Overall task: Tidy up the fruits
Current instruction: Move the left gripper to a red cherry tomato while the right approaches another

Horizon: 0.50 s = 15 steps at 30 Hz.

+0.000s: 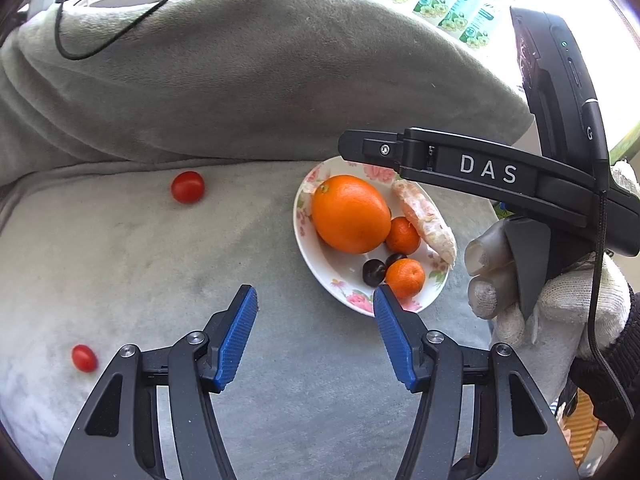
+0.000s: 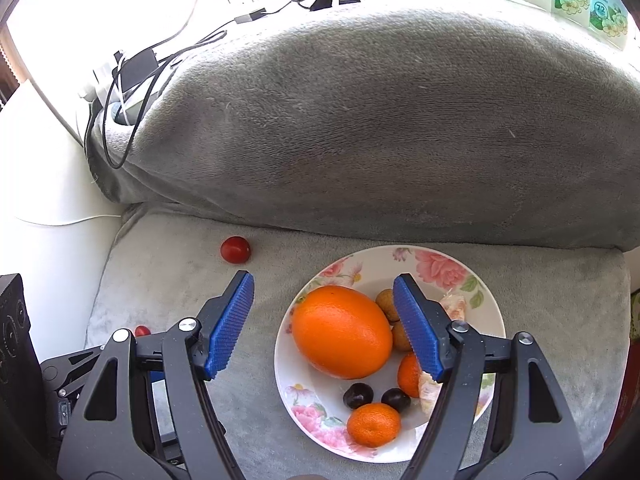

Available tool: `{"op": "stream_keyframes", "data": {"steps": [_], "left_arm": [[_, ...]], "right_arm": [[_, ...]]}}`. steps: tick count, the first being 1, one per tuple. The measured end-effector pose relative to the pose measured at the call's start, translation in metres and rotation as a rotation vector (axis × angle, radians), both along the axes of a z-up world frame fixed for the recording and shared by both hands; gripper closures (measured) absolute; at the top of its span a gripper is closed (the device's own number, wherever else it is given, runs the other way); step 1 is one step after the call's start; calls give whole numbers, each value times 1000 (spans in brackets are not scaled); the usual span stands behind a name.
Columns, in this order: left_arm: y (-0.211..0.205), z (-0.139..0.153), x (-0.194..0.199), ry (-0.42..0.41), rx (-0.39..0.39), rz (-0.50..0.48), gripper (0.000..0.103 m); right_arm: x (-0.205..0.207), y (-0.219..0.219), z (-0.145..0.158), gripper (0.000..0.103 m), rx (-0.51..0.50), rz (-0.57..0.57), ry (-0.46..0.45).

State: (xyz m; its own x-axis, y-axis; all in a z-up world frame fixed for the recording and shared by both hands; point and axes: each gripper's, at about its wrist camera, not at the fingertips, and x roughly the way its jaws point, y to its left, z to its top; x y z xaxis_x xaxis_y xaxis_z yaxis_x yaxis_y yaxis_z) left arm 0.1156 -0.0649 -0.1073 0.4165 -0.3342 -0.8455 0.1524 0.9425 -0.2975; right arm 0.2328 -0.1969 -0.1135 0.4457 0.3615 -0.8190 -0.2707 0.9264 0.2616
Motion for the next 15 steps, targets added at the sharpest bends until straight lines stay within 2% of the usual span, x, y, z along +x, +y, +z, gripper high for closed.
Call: {"op": "stream_keyframes", "data": {"steps": [9, 15], "left_arm": [[44, -7, -12, 11, 15, 97, 43], [76, -22, -22, 29, 24, 170, 43]], "right_arm": [[-2, 37, -1, 28, -20, 62, -14], [-2, 64, -6, 28, -61, 128, -3]]}}
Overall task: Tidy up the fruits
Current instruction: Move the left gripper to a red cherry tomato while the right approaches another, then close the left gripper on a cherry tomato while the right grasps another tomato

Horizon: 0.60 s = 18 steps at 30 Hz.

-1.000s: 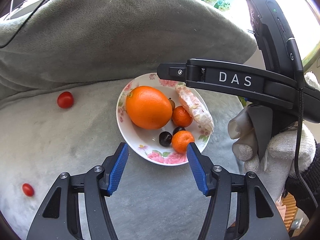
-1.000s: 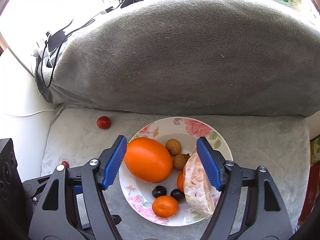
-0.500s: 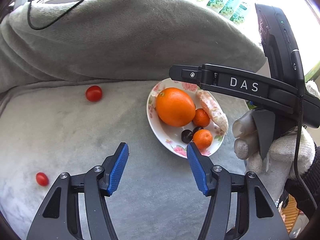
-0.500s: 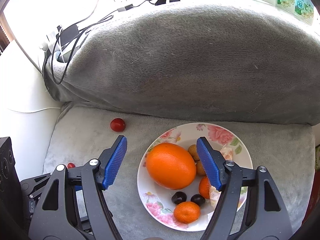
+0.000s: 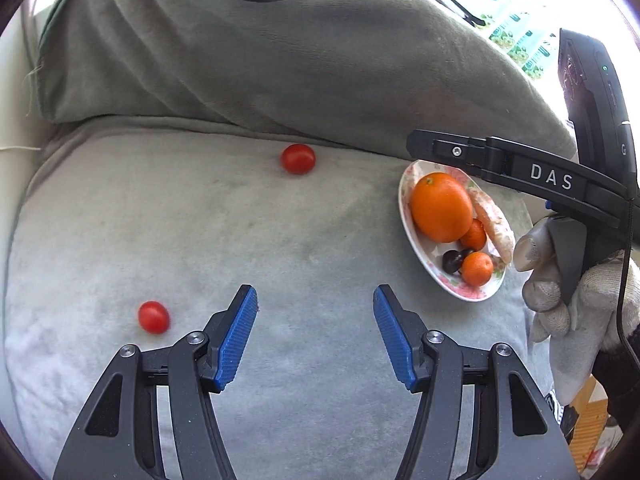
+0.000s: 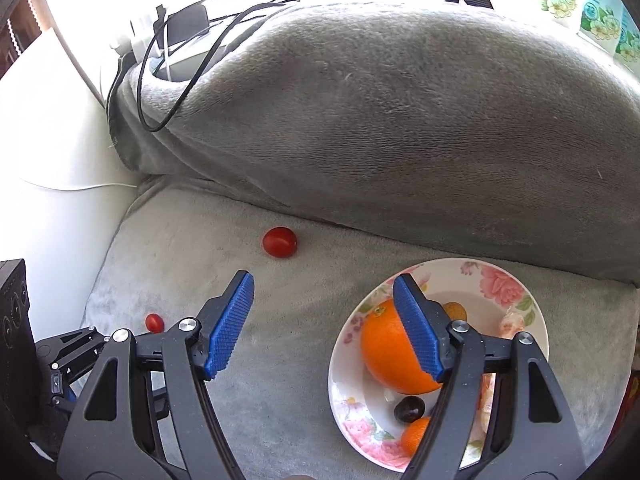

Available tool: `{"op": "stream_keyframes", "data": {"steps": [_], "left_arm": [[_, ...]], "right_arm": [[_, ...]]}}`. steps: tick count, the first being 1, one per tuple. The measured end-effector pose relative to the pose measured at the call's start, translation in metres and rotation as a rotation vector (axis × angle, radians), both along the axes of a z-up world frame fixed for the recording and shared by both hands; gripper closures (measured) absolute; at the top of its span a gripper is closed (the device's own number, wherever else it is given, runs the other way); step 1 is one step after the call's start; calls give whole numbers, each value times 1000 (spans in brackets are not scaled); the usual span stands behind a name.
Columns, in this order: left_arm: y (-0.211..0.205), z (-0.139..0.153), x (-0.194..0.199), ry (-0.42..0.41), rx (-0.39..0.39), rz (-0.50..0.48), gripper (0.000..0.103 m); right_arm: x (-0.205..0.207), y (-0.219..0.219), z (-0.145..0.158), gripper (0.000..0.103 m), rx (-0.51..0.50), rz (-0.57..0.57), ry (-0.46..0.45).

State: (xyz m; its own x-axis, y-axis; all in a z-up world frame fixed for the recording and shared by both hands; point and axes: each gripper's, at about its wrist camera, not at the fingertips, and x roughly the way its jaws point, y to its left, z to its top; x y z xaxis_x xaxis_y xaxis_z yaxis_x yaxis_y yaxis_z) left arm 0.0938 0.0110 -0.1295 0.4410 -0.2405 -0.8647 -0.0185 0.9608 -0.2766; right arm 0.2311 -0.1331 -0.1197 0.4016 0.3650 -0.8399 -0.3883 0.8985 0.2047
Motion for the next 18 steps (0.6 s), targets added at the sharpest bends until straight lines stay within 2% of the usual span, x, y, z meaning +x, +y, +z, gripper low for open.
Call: {"op": "stream_keyframes", "data": {"steps": [11, 13, 16, 18], "left_arm": [[64, -19, -25, 37, -6, 139, 46], [73, -23, -28, 47, -11, 159, 51], [82, -27, -29, 57, -11, 186, 53], [87, -30, -28, 63, -12, 198, 57]], "right_arm": [[5, 35, -14, 28, 11, 53, 11], [7, 41, -18, 29, 10, 61, 18], [11, 49, -25, 37, 15, 74, 39], [13, 54, -29, 38, 9, 78, 44]]}}
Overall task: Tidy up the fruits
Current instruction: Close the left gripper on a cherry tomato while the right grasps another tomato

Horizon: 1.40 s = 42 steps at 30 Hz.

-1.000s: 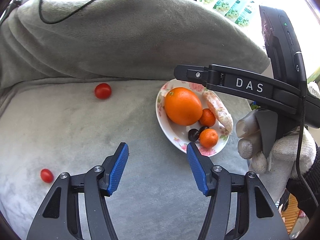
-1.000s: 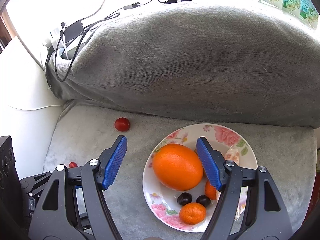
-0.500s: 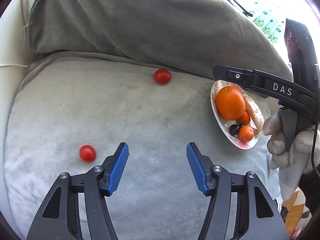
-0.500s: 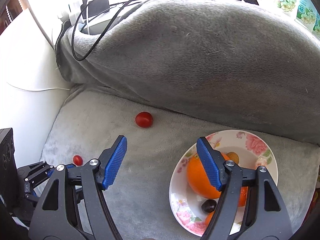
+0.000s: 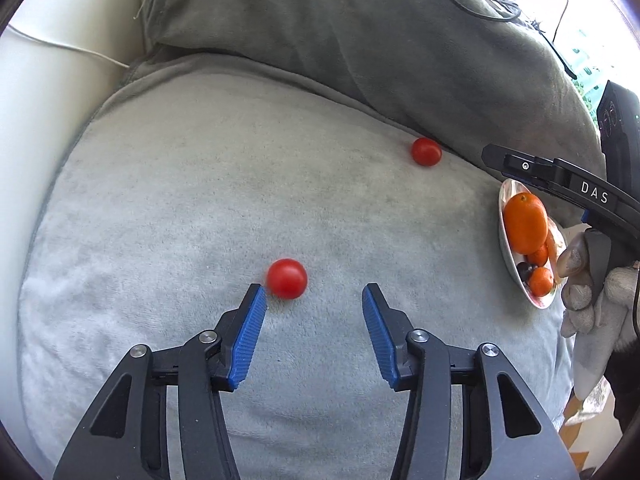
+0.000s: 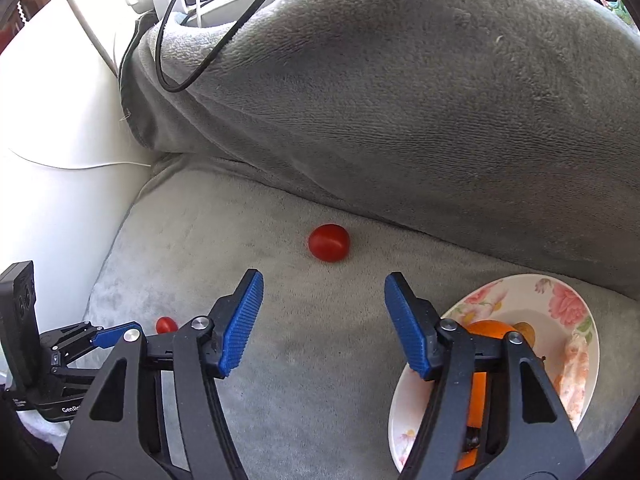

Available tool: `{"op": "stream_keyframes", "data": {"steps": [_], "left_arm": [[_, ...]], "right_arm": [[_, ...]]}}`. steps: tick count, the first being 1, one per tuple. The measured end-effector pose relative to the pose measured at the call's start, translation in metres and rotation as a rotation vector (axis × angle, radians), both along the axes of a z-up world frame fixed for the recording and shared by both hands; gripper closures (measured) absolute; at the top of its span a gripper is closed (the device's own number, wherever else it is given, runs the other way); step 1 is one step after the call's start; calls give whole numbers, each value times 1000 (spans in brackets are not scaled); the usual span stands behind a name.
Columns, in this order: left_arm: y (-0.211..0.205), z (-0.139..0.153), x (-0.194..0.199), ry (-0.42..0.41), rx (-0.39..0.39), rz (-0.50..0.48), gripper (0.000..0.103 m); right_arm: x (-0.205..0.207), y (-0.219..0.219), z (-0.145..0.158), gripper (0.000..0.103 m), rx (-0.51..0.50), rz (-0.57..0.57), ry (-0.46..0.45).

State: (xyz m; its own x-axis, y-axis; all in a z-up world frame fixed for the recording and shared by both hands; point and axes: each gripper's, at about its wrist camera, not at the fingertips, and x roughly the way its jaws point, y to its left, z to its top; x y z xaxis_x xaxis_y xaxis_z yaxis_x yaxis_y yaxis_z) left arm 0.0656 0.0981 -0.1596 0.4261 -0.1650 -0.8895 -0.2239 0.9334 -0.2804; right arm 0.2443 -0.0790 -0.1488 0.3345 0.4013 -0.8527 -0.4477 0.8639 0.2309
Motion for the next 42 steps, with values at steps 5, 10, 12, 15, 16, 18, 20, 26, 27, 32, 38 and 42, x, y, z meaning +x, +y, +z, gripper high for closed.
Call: {"op": "stream_keyframes", "data": {"steps": [5, 10, 12, 15, 16, 18, 20, 26, 27, 32, 38, 42], "left_arm": [[3, -9, 3, 12, -5, 9, 64], [2, -15, 5, 24, -17, 7, 66], [2, -16, 6, 23, -21, 6, 67], [2, -17, 8, 25, -25, 3, 70], [2, -17, 9, 26, -23, 1, 70], [1, -19, 13, 27, -20, 2, 70], [3, -20, 13, 27, -23, 6, 71], [5, -24, 15, 31, -29, 9, 72], [5, -24, 15, 31, -31, 9, 73], [2, -27, 20, 35, -32, 4, 75], [-1, -31, 33, 44, -31, 9, 79], [-2, -33, 36, 43, -31, 7, 79]], "right_arm": [[6, 9, -10, 47, 3, -6, 22], [12, 16, -22, 52, -5, -29, 33], [16, 19, -26, 53, -11, -38, 35], [20, 23, -32, 54, -11, -47, 40], [22, 25, -33, 55, -11, -47, 40], [24, 29, -37, 56, -19, -45, 39], [26, 34, -40, 56, -29, -42, 36], [31, 45, -50, 59, -69, -40, 32], [32, 46, -51, 60, -75, -41, 30], [35, 49, -56, 62, -94, -38, 35], [37, 53, -61, 68, -111, -34, 36], [37, 51, -61, 68, -106, -36, 35]]}}
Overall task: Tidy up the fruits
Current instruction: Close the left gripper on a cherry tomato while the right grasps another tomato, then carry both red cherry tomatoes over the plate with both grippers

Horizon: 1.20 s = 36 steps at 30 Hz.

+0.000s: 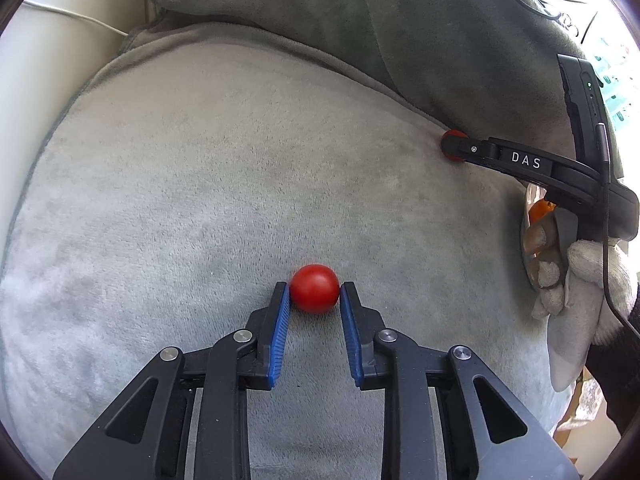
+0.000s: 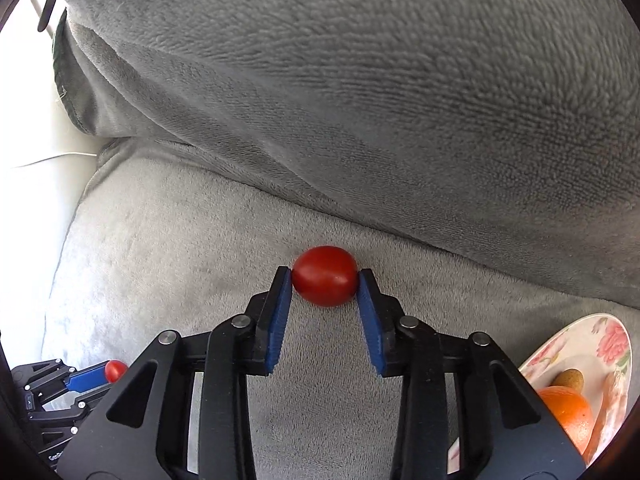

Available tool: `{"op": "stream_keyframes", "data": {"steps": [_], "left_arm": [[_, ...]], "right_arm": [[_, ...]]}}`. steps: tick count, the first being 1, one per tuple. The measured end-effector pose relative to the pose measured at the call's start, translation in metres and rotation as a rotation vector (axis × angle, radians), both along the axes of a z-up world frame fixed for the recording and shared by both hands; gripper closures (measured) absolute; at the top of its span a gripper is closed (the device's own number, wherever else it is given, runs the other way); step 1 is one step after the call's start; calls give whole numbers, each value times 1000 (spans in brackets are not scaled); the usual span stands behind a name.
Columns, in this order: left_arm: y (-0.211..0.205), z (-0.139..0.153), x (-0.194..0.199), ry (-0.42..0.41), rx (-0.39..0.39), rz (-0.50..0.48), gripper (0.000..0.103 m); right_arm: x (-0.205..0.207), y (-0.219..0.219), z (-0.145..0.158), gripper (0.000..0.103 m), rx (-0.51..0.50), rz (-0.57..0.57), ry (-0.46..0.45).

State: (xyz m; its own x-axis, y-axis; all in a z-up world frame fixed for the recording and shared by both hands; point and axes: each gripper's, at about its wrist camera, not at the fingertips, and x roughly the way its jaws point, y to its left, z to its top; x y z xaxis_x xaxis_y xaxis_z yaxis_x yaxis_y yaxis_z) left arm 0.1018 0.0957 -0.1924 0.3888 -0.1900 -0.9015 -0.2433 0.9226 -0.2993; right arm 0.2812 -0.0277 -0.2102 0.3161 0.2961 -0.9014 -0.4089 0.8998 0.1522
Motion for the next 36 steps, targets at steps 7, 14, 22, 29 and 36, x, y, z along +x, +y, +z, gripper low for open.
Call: {"op": "stream_keyframes", "data": {"steps": [7, 14, 22, 29, 36], "left_arm": [[-2, -1, -4, -14, 2, -2, 80], [-3, 3, -7, -28, 5, -10, 80], [-5, 21, -17, -61, 14, -32, 80], [-16, 40, -23, -98, 27, -71, 80], [-36, 56, -29, -129, 26, -122, 80]], "right_arm": [[-5, -2, 0, 68, 0, 10, -15], [-18, -11, 7, 69, 9, 22, -30], [-26, -23, 24, 69, 37, 23, -57], [-39, -45, 49, 69, 68, -1, -89], [-54, -68, 75, 69, 88, -28, -122]]}}
